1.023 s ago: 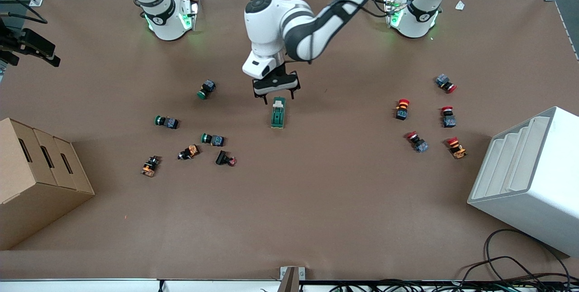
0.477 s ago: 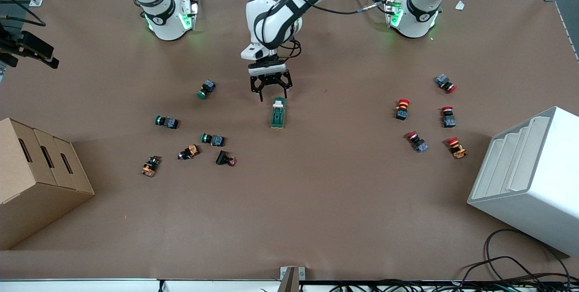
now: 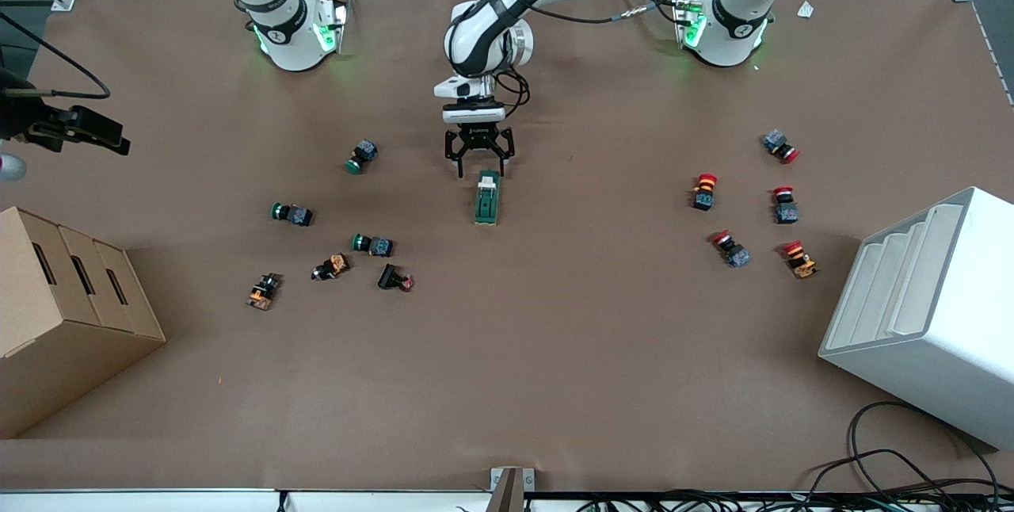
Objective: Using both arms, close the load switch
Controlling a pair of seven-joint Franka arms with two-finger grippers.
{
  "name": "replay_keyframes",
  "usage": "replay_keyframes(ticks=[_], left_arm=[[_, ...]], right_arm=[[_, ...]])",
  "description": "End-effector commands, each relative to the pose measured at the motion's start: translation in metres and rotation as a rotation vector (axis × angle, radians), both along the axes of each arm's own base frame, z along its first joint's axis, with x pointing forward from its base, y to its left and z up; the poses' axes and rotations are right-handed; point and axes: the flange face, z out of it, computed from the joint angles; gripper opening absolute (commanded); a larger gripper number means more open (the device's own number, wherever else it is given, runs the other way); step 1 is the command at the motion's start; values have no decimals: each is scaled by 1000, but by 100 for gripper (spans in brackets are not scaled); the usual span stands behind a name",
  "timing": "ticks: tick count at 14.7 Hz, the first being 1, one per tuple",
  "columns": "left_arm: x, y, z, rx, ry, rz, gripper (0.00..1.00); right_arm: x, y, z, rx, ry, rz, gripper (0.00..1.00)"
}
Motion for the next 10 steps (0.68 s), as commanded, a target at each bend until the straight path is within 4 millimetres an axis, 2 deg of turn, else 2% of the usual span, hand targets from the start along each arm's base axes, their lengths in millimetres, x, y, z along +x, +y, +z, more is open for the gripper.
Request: replay_keyframes(ticks=[1,3,5,7,10], left_arm=[[-3,2,-14,-6,-71,-23,98],[-1,6,-23,20,-111,-33,98],[2,9,-27,24,-135,-33,98],[5,11,-30,11,-159,-23,98],[-3,11,-37,-10,-166,-11,98]], right_arm=[[-5,60,-9,-49,20,-221,100],[-5,97,-29,-56,25,-415,100],[-4,121,-54,4,47,-596,100],[-4,148,-73,61,51,-692,100],[-12,208,-105,87,-6,-801,100]])
